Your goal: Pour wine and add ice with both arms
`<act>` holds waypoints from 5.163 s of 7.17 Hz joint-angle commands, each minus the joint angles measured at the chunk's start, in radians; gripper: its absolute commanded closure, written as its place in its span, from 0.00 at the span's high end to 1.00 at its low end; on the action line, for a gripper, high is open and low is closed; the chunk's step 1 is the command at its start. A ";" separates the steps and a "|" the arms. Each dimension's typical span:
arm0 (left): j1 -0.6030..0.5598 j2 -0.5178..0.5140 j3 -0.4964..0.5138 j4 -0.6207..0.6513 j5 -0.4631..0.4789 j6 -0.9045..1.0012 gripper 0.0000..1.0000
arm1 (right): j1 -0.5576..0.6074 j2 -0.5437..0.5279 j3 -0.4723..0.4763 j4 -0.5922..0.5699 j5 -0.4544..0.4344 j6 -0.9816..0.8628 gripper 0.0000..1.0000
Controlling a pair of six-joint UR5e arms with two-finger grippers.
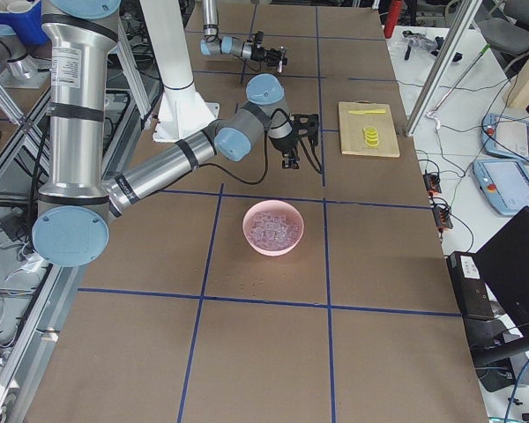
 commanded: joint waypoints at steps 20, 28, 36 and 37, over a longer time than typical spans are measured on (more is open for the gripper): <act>-0.012 0.430 -0.416 -0.001 -0.588 0.069 1.00 | -0.264 0.380 -0.054 -0.013 0.026 0.348 0.00; -0.032 0.611 -0.798 0.305 -1.087 -0.072 1.00 | -0.417 0.702 -0.295 -0.013 -0.012 0.423 0.00; -0.271 0.551 -0.894 0.448 -1.359 -0.058 1.00 | -0.511 0.753 -0.332 -0.094 -0.106 0.468 0.00; -0.271 0.551 -0.894 0.451 -1.361 -0.058 1.00 | -0.511 0.750 -0.331 -0.096 -0.106 0.469 0.08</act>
